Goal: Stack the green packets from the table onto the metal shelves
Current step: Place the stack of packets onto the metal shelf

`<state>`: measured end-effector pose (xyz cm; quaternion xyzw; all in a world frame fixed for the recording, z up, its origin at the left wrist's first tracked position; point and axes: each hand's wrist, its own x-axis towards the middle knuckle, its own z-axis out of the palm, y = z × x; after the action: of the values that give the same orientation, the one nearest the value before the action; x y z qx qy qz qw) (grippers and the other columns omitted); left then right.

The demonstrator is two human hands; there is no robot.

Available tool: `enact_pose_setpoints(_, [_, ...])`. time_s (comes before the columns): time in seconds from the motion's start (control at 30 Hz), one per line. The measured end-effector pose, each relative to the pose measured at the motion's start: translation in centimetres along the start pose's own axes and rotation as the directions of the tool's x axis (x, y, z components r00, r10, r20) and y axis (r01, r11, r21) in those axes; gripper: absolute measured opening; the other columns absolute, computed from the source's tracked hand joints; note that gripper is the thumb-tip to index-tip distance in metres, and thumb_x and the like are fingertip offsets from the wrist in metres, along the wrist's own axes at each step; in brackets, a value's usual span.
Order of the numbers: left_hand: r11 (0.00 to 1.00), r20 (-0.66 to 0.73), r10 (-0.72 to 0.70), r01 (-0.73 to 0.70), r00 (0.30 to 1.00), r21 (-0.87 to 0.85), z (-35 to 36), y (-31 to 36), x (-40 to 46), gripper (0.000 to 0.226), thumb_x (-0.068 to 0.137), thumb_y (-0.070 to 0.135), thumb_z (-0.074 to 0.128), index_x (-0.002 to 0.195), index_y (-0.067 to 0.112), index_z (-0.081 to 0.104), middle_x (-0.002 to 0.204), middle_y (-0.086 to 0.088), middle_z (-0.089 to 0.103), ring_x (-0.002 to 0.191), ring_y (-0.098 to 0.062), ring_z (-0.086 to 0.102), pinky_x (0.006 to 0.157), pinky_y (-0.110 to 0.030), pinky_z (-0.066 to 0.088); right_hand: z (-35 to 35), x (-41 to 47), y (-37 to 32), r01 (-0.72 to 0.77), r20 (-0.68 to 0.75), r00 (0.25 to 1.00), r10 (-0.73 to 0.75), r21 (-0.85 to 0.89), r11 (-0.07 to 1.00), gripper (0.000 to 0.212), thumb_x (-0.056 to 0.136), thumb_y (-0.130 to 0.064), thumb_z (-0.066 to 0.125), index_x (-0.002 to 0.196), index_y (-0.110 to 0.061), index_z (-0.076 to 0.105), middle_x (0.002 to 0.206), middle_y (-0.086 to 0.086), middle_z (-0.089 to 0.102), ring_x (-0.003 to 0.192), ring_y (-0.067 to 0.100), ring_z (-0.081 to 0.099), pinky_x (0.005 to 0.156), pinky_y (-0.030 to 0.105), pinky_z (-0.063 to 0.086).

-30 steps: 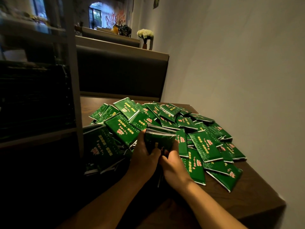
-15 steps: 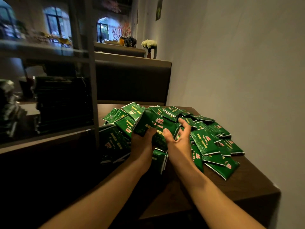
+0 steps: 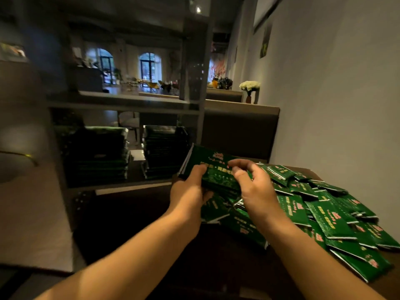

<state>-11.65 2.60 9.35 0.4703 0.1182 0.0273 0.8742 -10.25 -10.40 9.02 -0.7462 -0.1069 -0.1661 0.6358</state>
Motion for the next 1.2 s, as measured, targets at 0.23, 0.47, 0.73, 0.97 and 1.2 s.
enact_pose_setpoints(0.23, [0.978,-0.220,0.148,-0.176,0.964,-0.113,-5.8,5.0,-0.6,0.026,0.091,0.033,0.059,0.110,0.016,0.062,0.090,-0.003,0.072,0.084,-0.016,0.068,0.071,-0.029,0.053,8.8,2.1,-2.3,-0.101,0.189,0.979,0.082,0.092,0.991,0.017,0.093,-0.010,0.060,0.096,-0.026,0.065,0.102,0.009,0.070,0.091,0.022,0.069,0.083,0.038,0.059])
enact_pose_setpoints(0.47, [0.974,-0.470,0.160,-0.216,0.868,-0.068,-10.9,7.2,-0.5,0.018,0.101,0.026,0.040,0.087,0.027,0.051,0.087,0.001,0.055,0.067,-0.014,0.048,0.062,-0.029,0.044,18.3,6.8,-4.9,-0.098,0.345,0.936,0.072,0.056,0.994,0.017,0.096,-0.012,0.055,0.106,-0.022,0.065,0.101,0.002,0.065,0.089,0.020,0.064,0.086,0.036,0.054])
enact_pose_setpoints(0.73, [0.981,-0.487,0.173,-0.194,0.856,0.008,-12.9,8.2,0.0,0.018,0.097,0.016,0.043,0.084,0.022,0.054,0.082,-0.005,0.054,0.073,-0.018,0.049,0.074,-0.035,0.043,24.0,8.5,-6.7,0.003,0.522,0.850,0.072,-0.140,0.990,0.020,0.098,-0.019,0.053,0.114,-0.019,0.063,0.086,-0.012,0.052,0.076,0.005,0.051,0.062,0.016,0.042])
enact_pose_setpoints(0.97, [0.975,-0.461,0.204,-0.220,0.864,0.019,-13.7,8.5,0.6,0.021,0.096,0.010,0.040,0.096,0.026,0.054,0.097,-0.001,0.057,0.068,-0.015,0.047,0.063,-0.029,0.041,24.5,8.9,-6.5,0.135,0.555,0.829,0.065,-0.312,0.940,0.016,0.095,-0.027,0.055,0.109,-0.027,0.062,0.095,-0.010,0.053,0.100,0.017,0.056,0.085,0.029,0.048])
enact_pose_setpoints(1.2, [0.975,-0.472,0.183,-0.219,0.863,-0.022,-12.6,9.1,0.6,0.025,0.098,0.010,0.040,0.088,0.027,0.055,0.089,0.005,0.059,0.063,-0.013,0.043,0.061,-0.026,0.038,23.5,8.2,-7.0,0.274,0.451,0.889,-0.082,-0.379,0.884,0.020,0.097,-0.033,0.049,0.113,-0.029,0.060,0.136,0.005,0.049,0.132,0.029,0.038,0.113,0.045,0.026])
